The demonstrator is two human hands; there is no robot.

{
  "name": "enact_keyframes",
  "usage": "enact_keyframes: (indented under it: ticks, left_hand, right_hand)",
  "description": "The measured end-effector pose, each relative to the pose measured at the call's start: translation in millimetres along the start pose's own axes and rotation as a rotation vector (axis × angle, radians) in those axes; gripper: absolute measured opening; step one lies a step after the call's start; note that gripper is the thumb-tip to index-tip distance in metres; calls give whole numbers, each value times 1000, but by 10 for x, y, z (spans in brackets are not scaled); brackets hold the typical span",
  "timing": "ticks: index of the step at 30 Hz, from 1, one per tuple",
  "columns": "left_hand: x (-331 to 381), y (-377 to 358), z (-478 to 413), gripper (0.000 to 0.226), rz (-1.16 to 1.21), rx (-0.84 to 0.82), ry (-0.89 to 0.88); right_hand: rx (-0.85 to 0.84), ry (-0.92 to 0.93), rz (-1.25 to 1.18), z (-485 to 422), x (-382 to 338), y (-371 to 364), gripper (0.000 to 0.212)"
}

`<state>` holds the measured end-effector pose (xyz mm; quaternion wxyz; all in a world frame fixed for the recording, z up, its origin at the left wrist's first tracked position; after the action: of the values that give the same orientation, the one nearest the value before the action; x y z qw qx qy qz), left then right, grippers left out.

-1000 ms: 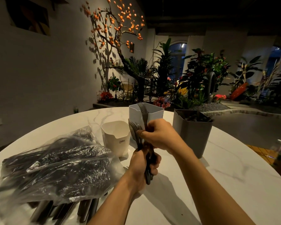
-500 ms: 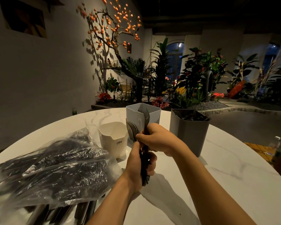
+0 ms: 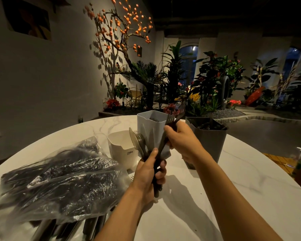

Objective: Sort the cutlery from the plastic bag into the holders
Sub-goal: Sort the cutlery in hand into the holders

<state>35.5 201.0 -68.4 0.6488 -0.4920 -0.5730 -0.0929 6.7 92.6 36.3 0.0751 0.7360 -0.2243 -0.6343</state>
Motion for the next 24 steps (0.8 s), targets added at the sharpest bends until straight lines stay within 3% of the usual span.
enact_keyframes:
  ticks: [3, 9, 11, 14, 18, 21, 24]
  left_hand:
    - [3, 50, -11, 38, -7, 27, -42]
    - [-25, 76, -27, 42, 18, 52, 25]
    - [-14, 94, -35, 39, 67, 79, 32]
    - [-15, 134, -77, 31, 152, 97, -2]
    - [-17, 143, -108, 30, 145, 81, -27]
    - [-16, 107, -106, 31, 132, 94, -39]
    - [-16, 100, -102, 31, 106, 97, -25]
  right_hand:
    - [-190, -82, -9, -12, 97, -116, 17]
    - [-246, -109, 43, 43, 51, -92, 10]
    - [-165, -23, -19, 31, -18, -36, 8]
    - [92, 153, -118, -68, -179, 84, 13]
    - [405, 294, 131, -339, -330, 250, 25]
    - [450, 280, 162, -513, -324, 232, 23]
    - [386, 193, 252, -690, -190, 191, 22]
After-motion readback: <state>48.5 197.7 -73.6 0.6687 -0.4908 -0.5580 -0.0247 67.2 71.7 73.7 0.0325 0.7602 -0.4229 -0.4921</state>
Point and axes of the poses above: each hand's wrist, its own z-axis away from the middle knuckle, its own y-axis out of the back of the hand, x = y × z, the point moved 3 cm from there along -z, towards the middle knuckle, and after that the axes turned 15 degrees about -x, right-handed, at the moved point
